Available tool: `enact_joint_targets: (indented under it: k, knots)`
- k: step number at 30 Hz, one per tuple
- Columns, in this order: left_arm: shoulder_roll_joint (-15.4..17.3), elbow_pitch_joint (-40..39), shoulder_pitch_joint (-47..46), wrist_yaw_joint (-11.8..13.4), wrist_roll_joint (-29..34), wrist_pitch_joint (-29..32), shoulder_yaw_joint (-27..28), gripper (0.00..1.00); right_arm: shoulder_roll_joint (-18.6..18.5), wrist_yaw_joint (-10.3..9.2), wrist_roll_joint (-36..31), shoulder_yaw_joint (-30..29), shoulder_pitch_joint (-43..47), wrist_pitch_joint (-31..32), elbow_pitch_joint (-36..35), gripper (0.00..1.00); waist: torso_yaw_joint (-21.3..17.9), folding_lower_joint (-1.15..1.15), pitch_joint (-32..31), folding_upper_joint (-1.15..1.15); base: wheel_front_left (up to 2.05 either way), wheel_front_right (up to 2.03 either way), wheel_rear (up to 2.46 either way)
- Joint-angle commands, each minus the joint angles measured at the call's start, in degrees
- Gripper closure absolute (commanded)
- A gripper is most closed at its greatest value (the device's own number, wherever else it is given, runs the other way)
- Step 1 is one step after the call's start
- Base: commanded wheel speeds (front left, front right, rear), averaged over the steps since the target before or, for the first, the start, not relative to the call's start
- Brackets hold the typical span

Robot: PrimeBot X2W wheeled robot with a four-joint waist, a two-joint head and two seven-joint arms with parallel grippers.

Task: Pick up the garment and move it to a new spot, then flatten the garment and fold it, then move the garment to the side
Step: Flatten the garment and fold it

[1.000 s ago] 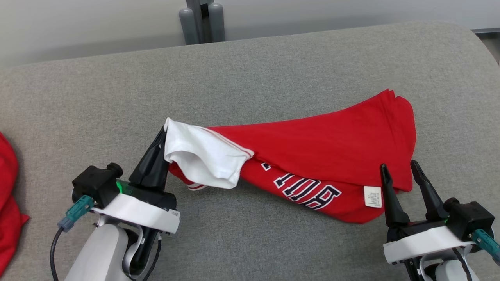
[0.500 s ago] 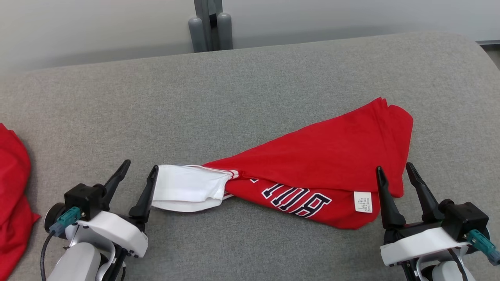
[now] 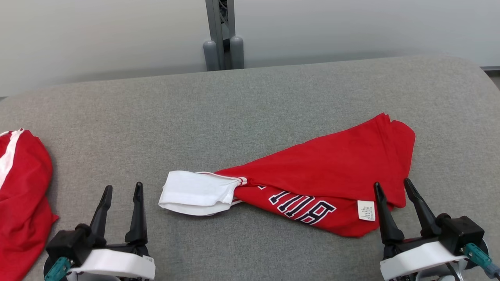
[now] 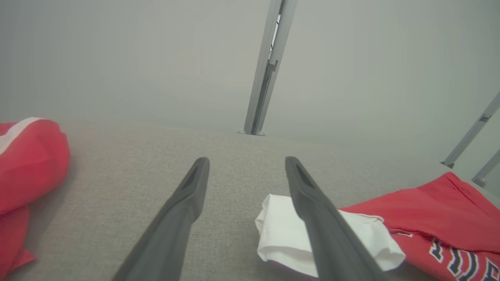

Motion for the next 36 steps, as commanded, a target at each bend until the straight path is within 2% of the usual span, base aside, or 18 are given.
enact_joint_targets:
  k: [1, 3, 5, 11, 19, 22, 28, 36]
  knots:
    - [-1.19, -2.26, 1.06, 0.97, 0.62, -0.1, 1.5, 0.0, -0.32, 0.0, -0.21, -0.37, 0.82, -0.32, -0.2, 0.0, 0.18, 0.0, -0.86, 0.0, 0.0, 0.0, 0.0]
    - [-3.17, -5.58, 3.69, 1.96, 0.98, -0.1, 3.79, 0.0, -0.3, 0.0, -0.23, -0.42, 1.5, -0.32, -0.19, 0.0, 0.13, 0.0, -1.63, 0.0, 0.0, 0.0, 0.0]
    - [-4.71, -8.64, 6.64, 1.83, 2.64, -0.1, 4.52, 0.0, -0.29, 0.0, -0.74, -0.09, 2.49, -0.31, -0.33, 0.0, -0.02, 0.0, -2.81, 0.0, 0.0, 0.0, 0.0]
    - [-5.04, -8.59, 10.33, 2.11, 6.31, -0.1, 3.43, 0.0, -0.29, 0.0, -1.72, 1.5, 4.71, -0.32, 0.38, 0.0, -0.43, 0.0, -5.09, 0.0, 0.0, 0.0, 0.0]
    - [-5.02, -8.03, 10.53, 3.44, 7.53, -0.1, 2.03, 0.0, -0.3, 0.0, -0.54, 1.0, 5.01, -0.31, 0.38, 0.0, -0.53, 0.0, -5.66, 0.0, 0.0, 0.0, 0.0]
    - [-5.01, -7.45, 10.32, 3.24, 8.91, -0.1, 1.22, 0.0, -0.3, 0.0, -0.54, 0.8, 4.84, -0.31, 0.36, 0.0, -0.49, 0.0, -5.73, 0.0, 0.0, 0.0, 0.0]
    - [-5.04, -5.37, 9.75, 3.29, 9.18, -0.09, 0.03, 0.0, -0.3, 0.0, -0.95, 0.4, 4.45, -0.31, 0.25, 0.0, -0.41, 0.0, -5.38, 0.0, 0.0, 0.0, 0.0]
    - [-5.02, 4.7, 2.81, 1.38, 5.69, -0.1, -0.36, 0.0, -0.3, 0.0, -1.2, 1.1, 3.67, -0.31, 0.51, 0.0, -0.64, 0.0, -4.1, 0.0, 0.0, 0.0, 0.0]
